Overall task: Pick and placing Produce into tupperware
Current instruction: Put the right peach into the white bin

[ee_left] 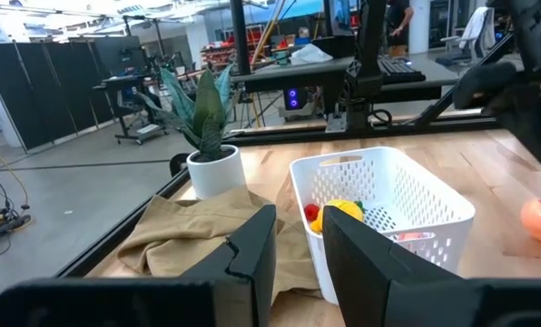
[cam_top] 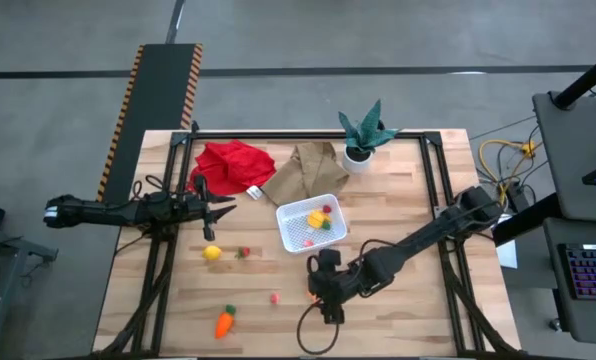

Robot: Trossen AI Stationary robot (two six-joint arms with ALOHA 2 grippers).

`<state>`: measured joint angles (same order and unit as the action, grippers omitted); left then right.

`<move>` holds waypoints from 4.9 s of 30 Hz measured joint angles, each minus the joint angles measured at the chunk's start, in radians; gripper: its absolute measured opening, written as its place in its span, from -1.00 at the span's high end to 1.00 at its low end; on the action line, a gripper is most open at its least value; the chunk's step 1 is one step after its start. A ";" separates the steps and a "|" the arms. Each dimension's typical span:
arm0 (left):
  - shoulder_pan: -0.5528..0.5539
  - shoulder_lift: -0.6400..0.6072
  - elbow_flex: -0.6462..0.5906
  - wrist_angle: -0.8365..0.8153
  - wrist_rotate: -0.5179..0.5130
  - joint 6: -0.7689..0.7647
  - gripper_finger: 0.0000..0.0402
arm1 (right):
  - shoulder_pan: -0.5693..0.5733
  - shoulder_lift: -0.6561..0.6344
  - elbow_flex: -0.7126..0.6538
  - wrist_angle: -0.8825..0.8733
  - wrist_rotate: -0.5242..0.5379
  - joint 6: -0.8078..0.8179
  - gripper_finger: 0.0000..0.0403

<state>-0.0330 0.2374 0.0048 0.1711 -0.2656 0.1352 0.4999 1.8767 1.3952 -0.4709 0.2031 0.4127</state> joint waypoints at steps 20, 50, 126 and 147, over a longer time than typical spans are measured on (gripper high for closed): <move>0.000 0.005 0.000 0.000 0.000 0.000 0.60 | -0.001 0.152 -0.004 -0.002 -0.051 0.088 -0.63; 0.000 0.018 0.000 0.001 0.000 0.000 0.60 | 0.004 0.163 -0.051 -0.025 -0.054 0.111 -0.62; 0.000 0.037 0.000 0.000 0.000 0.000 0.60 | -0.004 0.051 -0.042 -0.023 0.036 0.097 -0.20; 0.000 0.037 0.000 0.001 0.000 0.000 0.60 | -0.318 -0.130 -0.041 -0.121 0.053 -0.239 -0.18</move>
<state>-0.0332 0.2748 0.0048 0.1720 -0.2655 0.1356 0.1821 1.7467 1.3544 -0.5924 0.2564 0.1740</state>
